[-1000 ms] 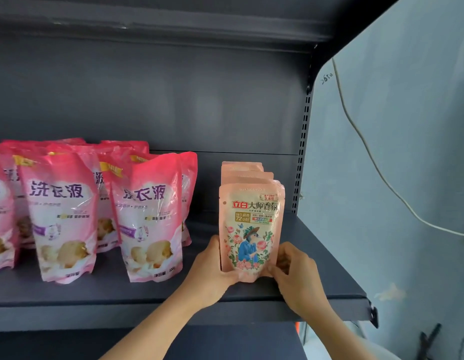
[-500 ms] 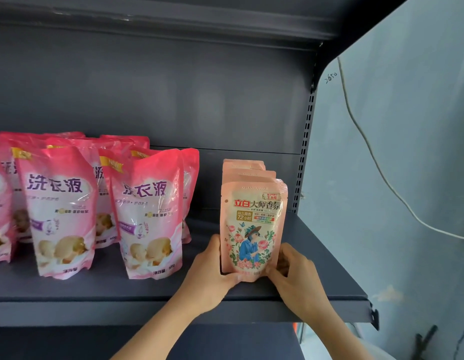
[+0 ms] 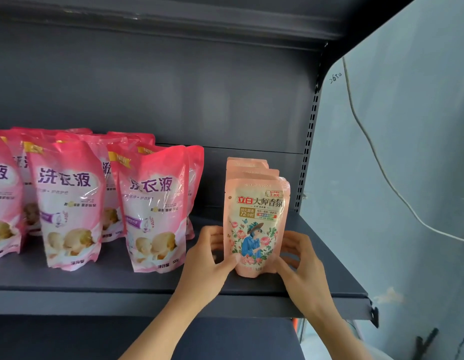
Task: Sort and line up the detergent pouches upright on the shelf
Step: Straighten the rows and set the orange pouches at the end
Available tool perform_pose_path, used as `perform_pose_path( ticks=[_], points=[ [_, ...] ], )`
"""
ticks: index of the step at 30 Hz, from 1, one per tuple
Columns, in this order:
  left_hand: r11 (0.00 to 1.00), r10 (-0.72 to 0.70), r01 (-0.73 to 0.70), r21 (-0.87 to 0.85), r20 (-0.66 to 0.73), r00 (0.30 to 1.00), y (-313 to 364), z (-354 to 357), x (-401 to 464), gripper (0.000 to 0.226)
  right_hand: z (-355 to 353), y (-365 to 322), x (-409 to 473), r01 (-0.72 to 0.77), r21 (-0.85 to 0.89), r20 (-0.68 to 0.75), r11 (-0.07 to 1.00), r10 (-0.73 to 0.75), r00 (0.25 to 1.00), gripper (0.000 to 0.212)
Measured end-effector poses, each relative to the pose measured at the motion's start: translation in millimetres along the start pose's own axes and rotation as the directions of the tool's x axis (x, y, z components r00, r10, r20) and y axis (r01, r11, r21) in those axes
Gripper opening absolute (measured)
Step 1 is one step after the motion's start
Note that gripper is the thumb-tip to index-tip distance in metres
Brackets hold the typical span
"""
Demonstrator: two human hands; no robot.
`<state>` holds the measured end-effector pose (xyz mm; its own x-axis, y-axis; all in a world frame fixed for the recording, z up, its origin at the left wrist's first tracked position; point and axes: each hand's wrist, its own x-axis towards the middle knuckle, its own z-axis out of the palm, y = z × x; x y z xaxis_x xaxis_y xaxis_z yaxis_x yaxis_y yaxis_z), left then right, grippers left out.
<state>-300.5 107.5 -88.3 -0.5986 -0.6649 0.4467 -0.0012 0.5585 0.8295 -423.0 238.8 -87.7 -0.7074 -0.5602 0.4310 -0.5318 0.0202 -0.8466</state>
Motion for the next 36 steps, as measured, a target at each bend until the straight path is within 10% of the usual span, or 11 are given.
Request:
perform_pose_path(
  ticks=[11, 18, 24, 29, 36],
  points=[
    [0.983, 0.168, -0.146, 0.110, -0.225, 0.960, -5, -12, -30, 0.053, 3, -5, -7, 0.042, -0.054, -0.132, 0.998, -0.048, 0.990, 0.051],
    [0.951, 0.258, -0.138, 0.276, -0.463, 0.848, -15, -80, -38, 0.074, 34, -77, -33, 0.401, -0.061, -0.251, 0.914, -0.403, 0.880, 0.055],
    [0.968, 0.098, -0.014, 0.252, -0.325, 0.941, -38, -106, -22, 0.106, 88, -134, -9, 0.497, -0.130, -0.075, 0.858, -0.509, 0.858, 0.060],
    [0.995, -0.040, 0.056, 0.079, -0.192, 0.981, -43, -110, -5, 0.120, 115, -163, 42, 0.314, -0.159, 0.057, 0.936, -0.309, 0.949, 0.079],
    [0.974, -0.152, 0.179, 0.141, -0.182, 0.971, -49, -103, 3, 0.103, 130, -171, 73, 0.194, -0.139, -0.108, 0.971, -0.210, 0.972, 0.027]
  ],
)
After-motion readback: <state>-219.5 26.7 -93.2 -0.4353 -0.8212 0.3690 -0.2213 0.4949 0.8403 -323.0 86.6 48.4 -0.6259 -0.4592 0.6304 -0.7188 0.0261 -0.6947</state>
